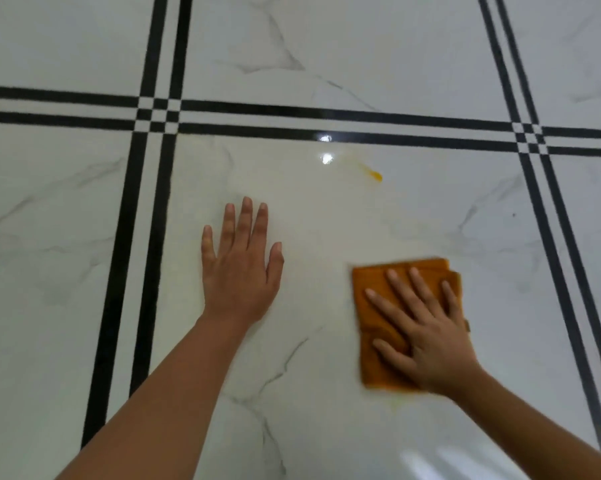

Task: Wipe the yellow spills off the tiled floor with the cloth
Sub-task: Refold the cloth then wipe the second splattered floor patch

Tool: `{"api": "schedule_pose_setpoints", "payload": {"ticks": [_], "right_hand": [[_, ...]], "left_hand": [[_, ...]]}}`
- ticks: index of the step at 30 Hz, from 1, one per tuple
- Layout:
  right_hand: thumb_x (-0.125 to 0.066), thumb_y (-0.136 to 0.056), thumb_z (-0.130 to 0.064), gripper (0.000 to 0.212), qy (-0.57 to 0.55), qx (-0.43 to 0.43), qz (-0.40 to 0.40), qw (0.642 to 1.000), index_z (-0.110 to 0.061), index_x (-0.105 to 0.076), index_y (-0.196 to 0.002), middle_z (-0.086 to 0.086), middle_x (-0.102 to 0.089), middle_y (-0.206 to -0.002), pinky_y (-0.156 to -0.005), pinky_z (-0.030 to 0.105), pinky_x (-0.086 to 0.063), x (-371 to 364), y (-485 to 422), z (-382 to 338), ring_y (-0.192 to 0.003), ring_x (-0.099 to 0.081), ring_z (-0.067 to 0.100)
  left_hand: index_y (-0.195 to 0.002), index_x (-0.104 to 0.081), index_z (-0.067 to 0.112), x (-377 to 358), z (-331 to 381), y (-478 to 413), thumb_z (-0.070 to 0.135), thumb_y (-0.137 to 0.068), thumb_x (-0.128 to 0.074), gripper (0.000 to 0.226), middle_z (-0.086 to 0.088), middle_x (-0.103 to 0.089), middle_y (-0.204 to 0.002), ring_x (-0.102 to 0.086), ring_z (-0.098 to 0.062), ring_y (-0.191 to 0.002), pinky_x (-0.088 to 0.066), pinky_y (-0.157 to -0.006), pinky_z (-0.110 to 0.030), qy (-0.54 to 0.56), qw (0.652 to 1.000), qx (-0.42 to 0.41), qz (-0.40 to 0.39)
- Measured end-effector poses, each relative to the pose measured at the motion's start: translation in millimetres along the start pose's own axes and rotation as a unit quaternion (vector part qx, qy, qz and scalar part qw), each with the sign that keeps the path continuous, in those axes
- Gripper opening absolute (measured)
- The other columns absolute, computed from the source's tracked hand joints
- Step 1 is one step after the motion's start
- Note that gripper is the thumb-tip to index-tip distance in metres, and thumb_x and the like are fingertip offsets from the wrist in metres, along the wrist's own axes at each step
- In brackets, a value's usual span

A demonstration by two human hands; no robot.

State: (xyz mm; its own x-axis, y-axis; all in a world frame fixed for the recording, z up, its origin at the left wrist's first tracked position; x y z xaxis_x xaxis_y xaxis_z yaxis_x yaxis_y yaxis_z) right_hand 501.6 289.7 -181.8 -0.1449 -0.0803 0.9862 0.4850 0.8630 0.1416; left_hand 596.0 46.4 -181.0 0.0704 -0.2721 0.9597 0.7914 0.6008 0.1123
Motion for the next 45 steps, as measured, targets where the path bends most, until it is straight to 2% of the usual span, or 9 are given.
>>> {"api": "schedule_pose_setpoints", "payload": {"ticks": [6, 12, 18, 24, 26, 30, 36, 41, 45], "right_hand": [[-0.018, -0.087, -0.07, 0.063, -0.042, -0.205, 0.019, 0.978, -0.05, -0.002, -0.144, -0.009, 0.002, -0.159, -0.113, 0.057, 0.0, 26.2, -176.5, 60.4, -0.146, 0.006, 0.02], [-0.023, -0.085, -0.067, 0.063, -0.01, 0.061, 0.025, 0.998, -0.048, -0.014, -0.144, -0.007, -0.017, -0.157, -0.111, 0.059, -0.01, 15.5, -134.7, -3.3, -0.145, -0.011, 0.022], [-0.015, -0.089, -0.067, 0.064, -0.059, -0.226, 0.007, 0.972, -0.044, 0.0, -0.147, -0.004, 0.006, -0.159, -0.112, 0.061, 0.002, 35.9, -257.6, 38.6, -0.145, 0.009, 0.025], [-0.015, -0.09, -0.066, 0.06, -0.002, 0.166, -0.021, 0.986, -0.047, 0.0, -0.146, -0.008, 0.004, -0.159, -0.112, 0.058, 0.009, 26.0, -254.2, -110.8, -0.145, 0.011, 0.021], [-0.013, -0.087, -0.069, 0.061, 0.019, 0.142, -0.01, 0.99, -0.05, -0.003, -0.145, -0.01, 0.001, -0.159, -0.112, 0.055, 0.004, 27.0, -264.0, -84.4, -0.146, 0.006, 0.018], [-0.014, -0.09, -0.065, 0.064, -0.063, -0.14, -0.016, 0.988, -0.042, 0.0, -0.148, -0.003, 0.009, -0.159, -0.11, 0.06, 0.008, 33.7, -321.8, -89.8, -0.145, 0.013, 0.027], [-0.013, -0.09, -0.065, 0.059, 0.018, 0.301, -0.041, 0.953, -0.048, 0.003, -0.145, -0.009, 0.007, -0.159, -0.11, 0.056, 0.013, 23.3, -277.7, -200.4, -0.144, 0.014, 0.019], [-0.012, -0.088, -0.069, 0.066, -0.029, -0.029, -0.026, 0.999, -0.044, 0.003, -0.147, -0.004, 0.009, -0.159, -0.111, 0.062, 0.006, 28.0, -329.6, -160.7, -0.145, 0.013, 0.027], [-0.013, -0.089, -0.068, 0.068, -0.016, 0.166, -0.04, 0.985, -0.039, 0.005, -0.148, 0.0, 0.011, -0.159, -0.109, 0.065, 0.007, 16.2, -304.4, -291.9, -0.143, 0.016, 0.029]], "left_hand": [[-0.149, -0.004, 0.02, 2.6, -7.7, -50.1, 0.046, -0.089, -0.01, 0.066, -0.002, -0.003, -0.157, 0.003, -0.019, -0.144, 0.006, -0.113, -0.045, -0.01, 0.999, 0.024, 0.022], [-0.148, -0.001, 0.021, 14.6, -23.7, -61.4, 0.046, -0.093, -0.01, 0.062, 0.0, 0.0, -0.157, 0.005, -0.019, -0.144, 0.005, -0.113, -0.047, -0.014, 0.999, 0.044, 0.011], [-0.148, -0.01, 0.019, 21.6, -63.2, -61.9, 0.046, -0.093, -0.009, 0.062, -0.003, -0.011, -0.157, -0.006, -0.022, -0.144, -0.005, -0.113, -0.05, -0.031, 0.996, 0.075, 0.031], [-0.146, -0.025, 0.017, 39.5, -101.0, -41.6, 0.042, -0.095, -0.02, 0.056, -0.008, -0.026, -0.153, -0.021, -0.027, -0.141, -0.017, -0.109, -0.053, -0.059, 0.993, 0.095, 0.037], [-0.148, -0.014, 0.02, 41.3, -124.5, -33.1, 0.041, -0.097, -0.02, 0.056, -0.004, -0.014, -0.156, -0.009, -0.024, -0.144, -0.01, -0.112, -0.05, -0.04, 0.989, 0.139, 0.026], [-0.149, -0.004, 0.022, 48.4, -167.1, -16.6, 0.043, -0.096, -0.015, 0.058, 0.001, -0.002, -0.157, 0.002, -0.019, -0.144, -0.003, -0.114, -0.047, -0.022, 0.979, 0.202, 0.031], [-0.149, -0.001, 0.022, 56.6, -198.0, 1.2, 0.043, -0.095, -0.017, 0.059, 0.0, 0.0, -0.158, 0.003, -0.02, -0.144, -0.002, -0.114, -0.047, -0.036, 0.977, 0.208, 0.038], [-0.149, 0.0, 0.022, 60.0, -229.3, 26.7, 0.044, -0.096, -0.016, 0.06, 0.0, 0.0, -0.157, 0.003, -0.02, -0.144, -0.002, -0.114, -0.047, -0.029, 0.967, 0.249, 0.045], [-0.149, -0.003, 0.023, 62.4, -252.8, 51.6, 0.045, -0.095, -0.012, 0.058, 0.0, -0.002, -0.157, 0.0, -0.02, -0.144, -0.004, -0.113, -0.047, -0.032, 0.958, 0.279, 0.057]]}}
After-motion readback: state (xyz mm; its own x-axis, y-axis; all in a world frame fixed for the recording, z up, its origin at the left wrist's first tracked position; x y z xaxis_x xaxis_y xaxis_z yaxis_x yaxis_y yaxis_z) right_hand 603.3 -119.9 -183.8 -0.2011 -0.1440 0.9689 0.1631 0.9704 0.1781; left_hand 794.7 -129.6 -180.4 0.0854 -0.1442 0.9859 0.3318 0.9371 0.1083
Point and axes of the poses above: each hand's wrist, its own y-axis away from the middle knuckle, its own x-axis out of the back of the hand, z = x × y, the point moved 4 cm from there along -y, towards the middle knuckle
